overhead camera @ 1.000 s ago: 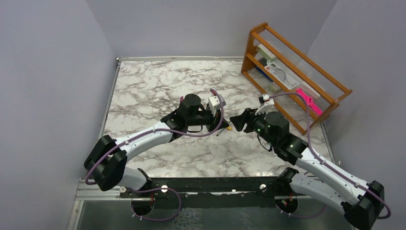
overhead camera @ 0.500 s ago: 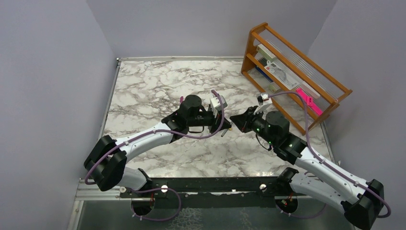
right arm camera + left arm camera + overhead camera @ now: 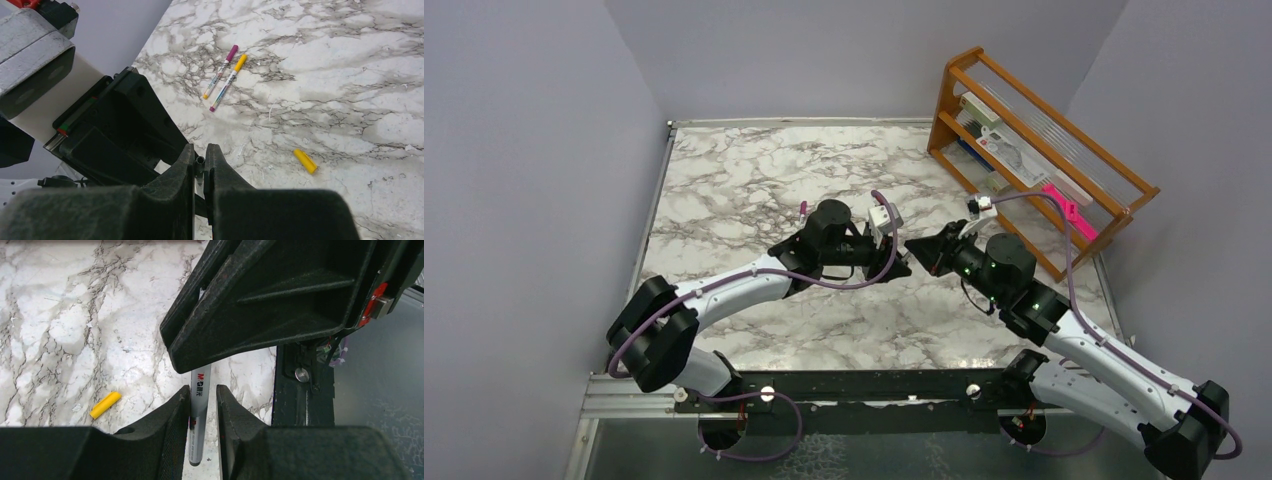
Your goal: Insert the pens into the pen caps
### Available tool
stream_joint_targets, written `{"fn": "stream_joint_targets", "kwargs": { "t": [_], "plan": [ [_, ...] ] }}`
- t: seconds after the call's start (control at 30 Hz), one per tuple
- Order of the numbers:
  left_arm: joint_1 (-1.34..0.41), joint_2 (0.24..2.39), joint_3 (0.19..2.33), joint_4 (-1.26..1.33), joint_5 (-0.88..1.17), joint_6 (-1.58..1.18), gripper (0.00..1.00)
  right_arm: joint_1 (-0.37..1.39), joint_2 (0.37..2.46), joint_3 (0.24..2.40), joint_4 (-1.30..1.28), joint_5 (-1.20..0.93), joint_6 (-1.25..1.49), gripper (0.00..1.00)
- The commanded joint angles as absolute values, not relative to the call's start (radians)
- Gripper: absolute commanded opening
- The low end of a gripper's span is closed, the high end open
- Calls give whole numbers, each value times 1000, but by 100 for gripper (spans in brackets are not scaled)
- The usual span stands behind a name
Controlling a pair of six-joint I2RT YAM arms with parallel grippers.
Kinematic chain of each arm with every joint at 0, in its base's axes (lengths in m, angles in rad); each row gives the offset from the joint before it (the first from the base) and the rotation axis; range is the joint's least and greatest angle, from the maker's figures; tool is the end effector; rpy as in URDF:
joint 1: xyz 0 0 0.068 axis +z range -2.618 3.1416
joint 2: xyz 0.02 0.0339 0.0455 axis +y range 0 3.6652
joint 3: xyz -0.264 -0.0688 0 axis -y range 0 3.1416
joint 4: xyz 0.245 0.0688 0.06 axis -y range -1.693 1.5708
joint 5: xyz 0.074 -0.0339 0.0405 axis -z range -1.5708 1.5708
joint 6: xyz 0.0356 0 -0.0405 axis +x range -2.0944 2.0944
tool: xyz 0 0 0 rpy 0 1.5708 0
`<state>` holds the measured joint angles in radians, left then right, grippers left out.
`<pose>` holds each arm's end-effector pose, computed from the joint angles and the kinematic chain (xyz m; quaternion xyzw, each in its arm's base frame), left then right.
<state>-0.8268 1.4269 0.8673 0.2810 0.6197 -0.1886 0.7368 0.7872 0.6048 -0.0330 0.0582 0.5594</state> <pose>0.2019 -0.2499 0.2672 0.4129 0.6644 -0.4915 0.3827 0.1440 0.1278 0.2917 -0.0508 0.7772 0.3603 0.5133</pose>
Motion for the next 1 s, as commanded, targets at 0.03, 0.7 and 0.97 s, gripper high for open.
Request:
{"fn": "stream_joint_targets", "kwargs": {
  "t": [0.03,0.7,0.97],
  "plan": [
    [-834,1431,862,329,649,-203,27,735,787,619,18,13,584,2],
    [-838,1373,798,333,469,-174,0,735,771,662,-76,91,462,48],
    [-821,1181,680,337,44,-247,0,735,792,594,-107,174,373,48]
  ]
}}
